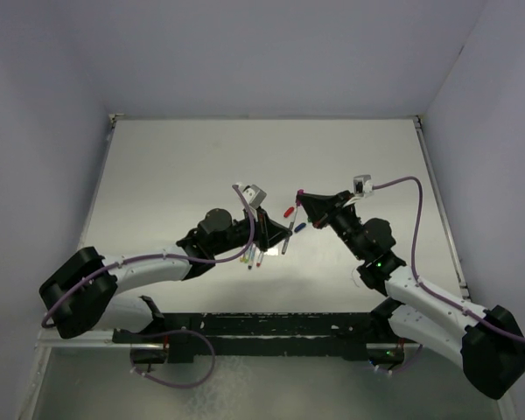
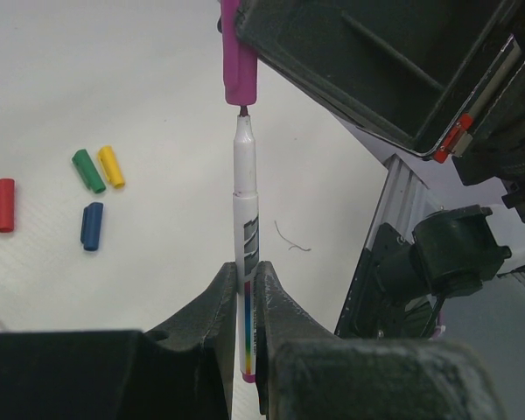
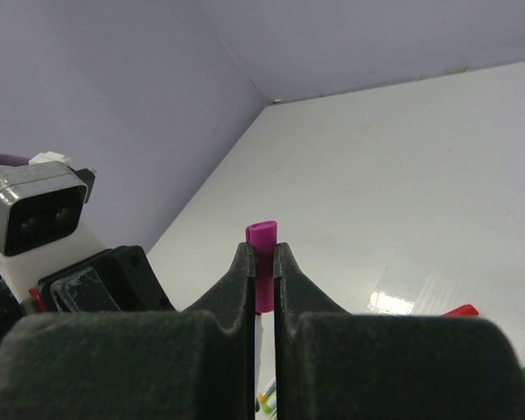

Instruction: Insert the pens into the pen caps

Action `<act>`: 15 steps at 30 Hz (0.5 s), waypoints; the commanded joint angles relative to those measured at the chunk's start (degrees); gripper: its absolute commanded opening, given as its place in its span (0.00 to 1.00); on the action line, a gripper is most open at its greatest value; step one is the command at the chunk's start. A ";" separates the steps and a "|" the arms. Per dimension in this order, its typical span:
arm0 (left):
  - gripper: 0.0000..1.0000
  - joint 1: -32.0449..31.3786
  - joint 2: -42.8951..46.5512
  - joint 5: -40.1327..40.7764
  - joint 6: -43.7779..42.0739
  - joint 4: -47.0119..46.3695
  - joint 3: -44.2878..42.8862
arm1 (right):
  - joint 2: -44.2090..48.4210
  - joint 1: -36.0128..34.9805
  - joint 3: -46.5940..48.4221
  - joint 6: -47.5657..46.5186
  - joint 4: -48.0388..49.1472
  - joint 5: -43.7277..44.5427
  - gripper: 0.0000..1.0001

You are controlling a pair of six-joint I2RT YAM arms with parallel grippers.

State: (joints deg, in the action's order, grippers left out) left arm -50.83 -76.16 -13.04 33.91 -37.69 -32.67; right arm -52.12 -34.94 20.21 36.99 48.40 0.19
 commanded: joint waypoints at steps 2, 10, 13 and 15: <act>0.00 -0.28 -0.39 -0.26 0.89 -4.55 -2.23 | 0.19 -0.24 -0.16 0.89 4.15 -1.06 0.00; 0.00 -0.31 -0.31 0.31 1.10 -5.16 -2.08 | 0.15 -0.25 -0.94 1.66 4.51 -1.49 0.00; 0.00 -0.32 -0.22 0.83 1.28 -5.94 -1.94 | 0.41 -0.25 -1.25 1.79 4.42 -1.66 0.00; 0.00 -0.32 -0.26 1.16 1.33 -6.22 -2.14 | 0.46 -0.24 -1.42 1.94 4.40 -1.83 0.00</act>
State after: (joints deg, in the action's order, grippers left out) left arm -50.83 -76.55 -12.75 33.98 -39.16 -32.69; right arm -52.12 -34.94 19.16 38.28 49.32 -1.06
